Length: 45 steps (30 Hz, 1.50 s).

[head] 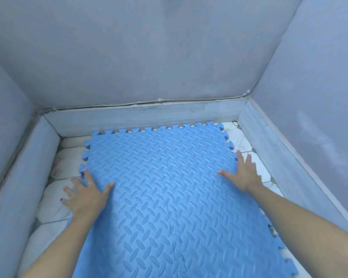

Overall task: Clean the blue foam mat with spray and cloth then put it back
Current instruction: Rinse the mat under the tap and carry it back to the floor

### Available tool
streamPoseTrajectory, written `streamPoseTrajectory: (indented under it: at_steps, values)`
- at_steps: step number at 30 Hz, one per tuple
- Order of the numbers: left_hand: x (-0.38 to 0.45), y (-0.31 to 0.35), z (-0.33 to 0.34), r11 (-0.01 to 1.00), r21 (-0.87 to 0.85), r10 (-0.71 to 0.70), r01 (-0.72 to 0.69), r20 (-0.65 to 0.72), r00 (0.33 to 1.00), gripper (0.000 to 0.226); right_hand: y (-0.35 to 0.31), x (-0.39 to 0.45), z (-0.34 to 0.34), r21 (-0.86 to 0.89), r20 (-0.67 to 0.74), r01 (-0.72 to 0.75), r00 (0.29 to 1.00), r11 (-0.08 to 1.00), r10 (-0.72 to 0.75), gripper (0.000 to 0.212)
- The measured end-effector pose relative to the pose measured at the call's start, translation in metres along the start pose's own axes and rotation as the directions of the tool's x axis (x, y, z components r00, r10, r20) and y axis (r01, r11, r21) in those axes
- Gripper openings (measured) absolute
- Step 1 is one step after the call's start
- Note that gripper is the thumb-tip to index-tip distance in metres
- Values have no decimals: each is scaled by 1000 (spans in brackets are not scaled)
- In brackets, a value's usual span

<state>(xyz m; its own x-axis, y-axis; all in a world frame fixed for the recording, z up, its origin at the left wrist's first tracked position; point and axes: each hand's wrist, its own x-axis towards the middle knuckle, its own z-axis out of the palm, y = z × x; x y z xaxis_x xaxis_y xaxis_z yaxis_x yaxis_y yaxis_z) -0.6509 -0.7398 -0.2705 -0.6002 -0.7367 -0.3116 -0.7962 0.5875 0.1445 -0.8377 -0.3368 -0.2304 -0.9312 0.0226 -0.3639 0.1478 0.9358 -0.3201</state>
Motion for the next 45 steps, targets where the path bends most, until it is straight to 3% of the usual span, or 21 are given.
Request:
streamPoseTrajectory:
  at_steps: [2,5,7,9,11,13,17,20,22,24,27,30,33,35,37,39,42,45]
  values:
    - [11,-9,4,985,-153,-70,77,48,996,109,7,14,15,162,-19,-102,994,981,107,124]
    - [16,-18,-9,935,-289,-172,204,131,976,114,5,19,23,221,-30,-159,985,962,170,120]
    - [23,-24,-12,857,-392,-285,335,181,941,117,9,25,19,289,-12,-199,977,936,212,119]
    - [23,-24,-24,702,-561,-348,438,266,899,114,10,30,4,433,49,-241,968,869,245,104]
    - [25,-24,-37,546,-738,-336,398,242,910,98,9,27,-15,594,133,-230,973,771,188,71]
    - [22,-25,-54,530,-784,-318,324,170,933,86,11,25,-26,656,101,-144,990,741,102,54]
    - [2,-30,-105,504,-844,-260,183,55,964,62,0,9,-67,741,-86,40,996,670,36,40]
    - [-7,-23,-161,505,-862,-121,55,-8,993,79,-32,2,-123,753,-176,150,984,641,-23,33]
    - [-4,-10,-198,538,-843,-48,0,-31,998,100,-58,4,-165,736,-260,219,965,640,-30,35]
    - [2,9,-233,536,-842,37,-53,-39,999,107,-83,3,-201,739,-292,242,956,628,-26,44]
    - [16,32,-266,474,-877,55,-81,-63,997,81,-92,26,-220,709,-277,216,961,672,-17,80]
    - [25,50,-278,368,-921,-62,-131,-165,984,63,-102,66,-225,696,-176,190,980,693,-91,91]
    - [30,63,-272,264,-948,-90,-178,-208,974,65,-168,25,-256,583,-40,96,995,807,-89,102]
    - [34,66,-262,294,-931,-104,-217,-257,961,67,-228,1,-287,382,-247,317,940,868,-234,84]
    - [34,70,-257,336,-906,-117,-258,-312,943,65,-293,-25,-317,156,-512,609,723,778,-463,76]
    - [38,73,-255,393,-877,-117,-276,-346,931,71,-344,-39,-336,-100,-542,732,528,674,-654,78]
    - [44,74,-253,431,-854,-94,-292,-364,927,76,-377,-35,-326,-384,-380,638,549,667,-745,72]
    - [46,75,-253,437,-850,-101,-293,-370,923,77,-381,-28,-309,-470,-494,567,466,676,-734,65]
